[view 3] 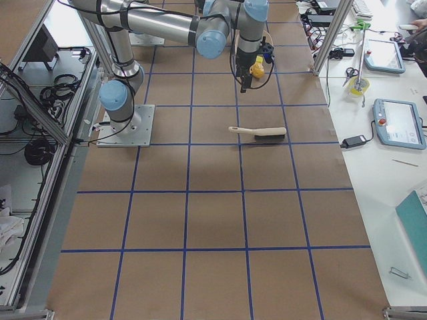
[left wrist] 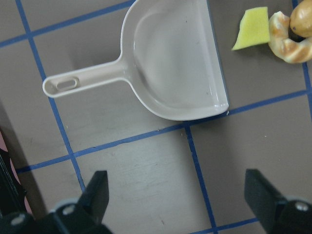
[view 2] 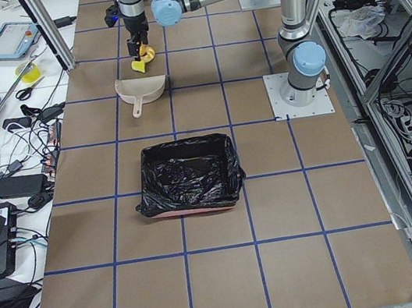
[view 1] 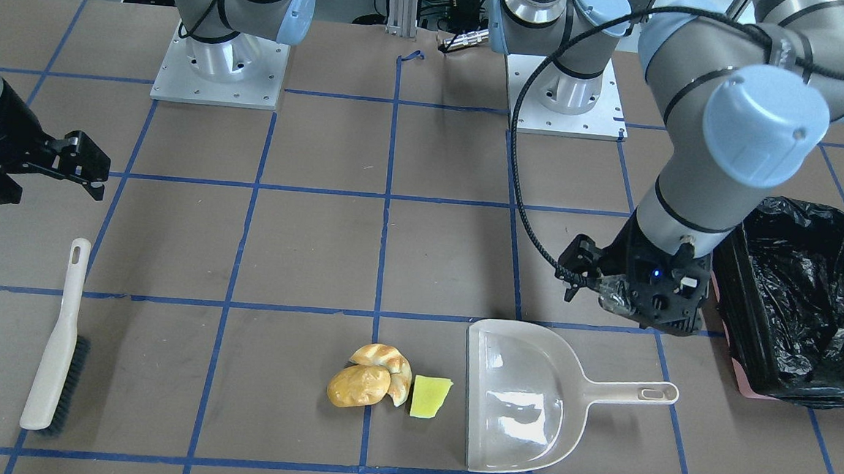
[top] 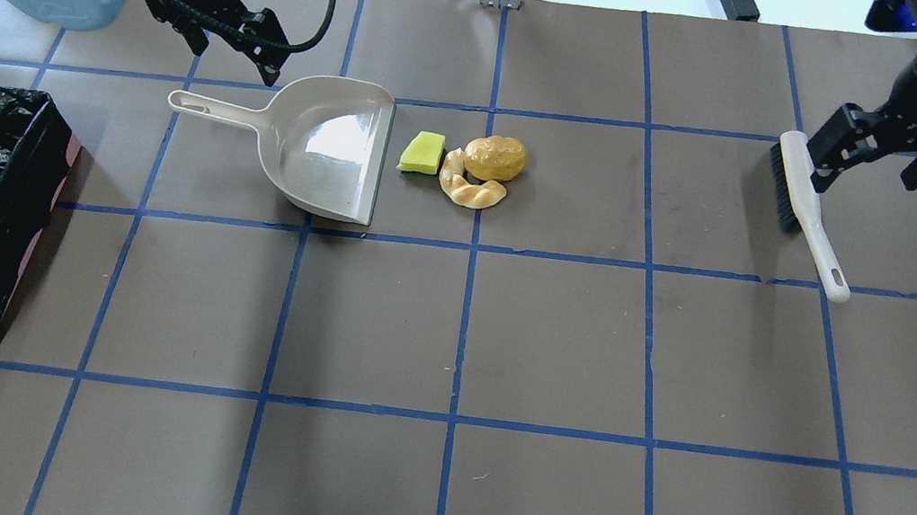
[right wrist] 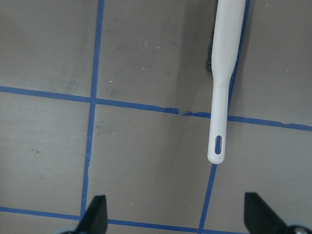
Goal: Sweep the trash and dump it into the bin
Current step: 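Reach the left gripper to the dustpan handle while the right reaches the brush handle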
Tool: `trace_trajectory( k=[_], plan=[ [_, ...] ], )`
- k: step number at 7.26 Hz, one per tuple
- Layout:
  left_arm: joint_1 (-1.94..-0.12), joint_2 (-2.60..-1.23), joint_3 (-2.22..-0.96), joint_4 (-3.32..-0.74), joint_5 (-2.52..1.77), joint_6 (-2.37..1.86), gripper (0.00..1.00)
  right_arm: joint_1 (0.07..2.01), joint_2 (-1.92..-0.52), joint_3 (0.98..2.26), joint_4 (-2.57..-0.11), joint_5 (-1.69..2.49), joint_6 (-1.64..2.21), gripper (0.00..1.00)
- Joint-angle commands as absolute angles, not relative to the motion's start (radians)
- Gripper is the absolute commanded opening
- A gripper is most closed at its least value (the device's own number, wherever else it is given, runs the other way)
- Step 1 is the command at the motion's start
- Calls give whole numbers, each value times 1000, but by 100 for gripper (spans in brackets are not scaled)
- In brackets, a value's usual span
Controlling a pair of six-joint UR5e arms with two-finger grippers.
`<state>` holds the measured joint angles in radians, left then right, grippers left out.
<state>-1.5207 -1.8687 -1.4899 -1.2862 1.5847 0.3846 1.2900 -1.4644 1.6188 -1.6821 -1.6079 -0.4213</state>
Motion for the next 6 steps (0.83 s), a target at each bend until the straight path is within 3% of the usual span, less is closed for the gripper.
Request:
trace_trajectory(
  k=[1, 3, 6],
  plan=[
    [-1517, -1974, -1482, -1161, 1595, 414, 100, 1207, -1460, 1747, -1822, -1612, -509, 100],
    [-1474, -2020, -1488, -1146, 1588, 487, 100, 1207, -1421, 1789, -1891, -1606, -506, 100],
    [-1466, -2054, -1477, -1140, 1647, 1036, 100, 1207, -1336, 1789, -1950, -1615, -514, 100]
  ],
)
